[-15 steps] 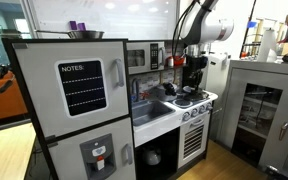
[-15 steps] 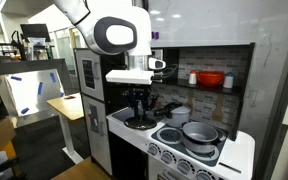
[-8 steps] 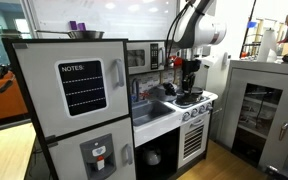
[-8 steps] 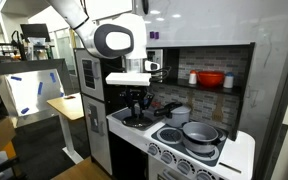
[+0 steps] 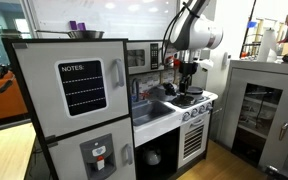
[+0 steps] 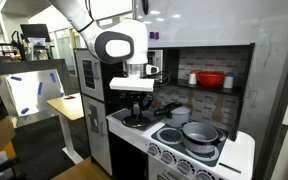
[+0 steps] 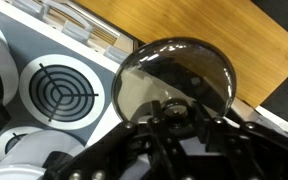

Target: Uncover the pot and put the lid on the stovetop

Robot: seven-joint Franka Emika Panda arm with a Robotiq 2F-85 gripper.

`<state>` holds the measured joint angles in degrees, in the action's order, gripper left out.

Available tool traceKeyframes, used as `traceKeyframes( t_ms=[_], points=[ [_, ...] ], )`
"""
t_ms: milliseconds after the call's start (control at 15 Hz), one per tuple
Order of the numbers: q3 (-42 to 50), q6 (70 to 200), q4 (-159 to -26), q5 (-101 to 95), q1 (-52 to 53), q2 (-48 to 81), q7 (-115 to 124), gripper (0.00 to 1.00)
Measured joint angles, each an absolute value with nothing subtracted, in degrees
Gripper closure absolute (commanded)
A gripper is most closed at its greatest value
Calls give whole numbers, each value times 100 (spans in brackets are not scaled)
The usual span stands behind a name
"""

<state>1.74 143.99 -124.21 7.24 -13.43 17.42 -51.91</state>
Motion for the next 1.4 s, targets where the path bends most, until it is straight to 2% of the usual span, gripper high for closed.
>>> traceKeyframes(
  t_ms=[533,1400],
  points=[
    [-21,14399,-12102,1611,-1600,2094,-6377,92],
    [-162,14399,-11268,1681,-1949,2907,-6702,92]
  ],
)
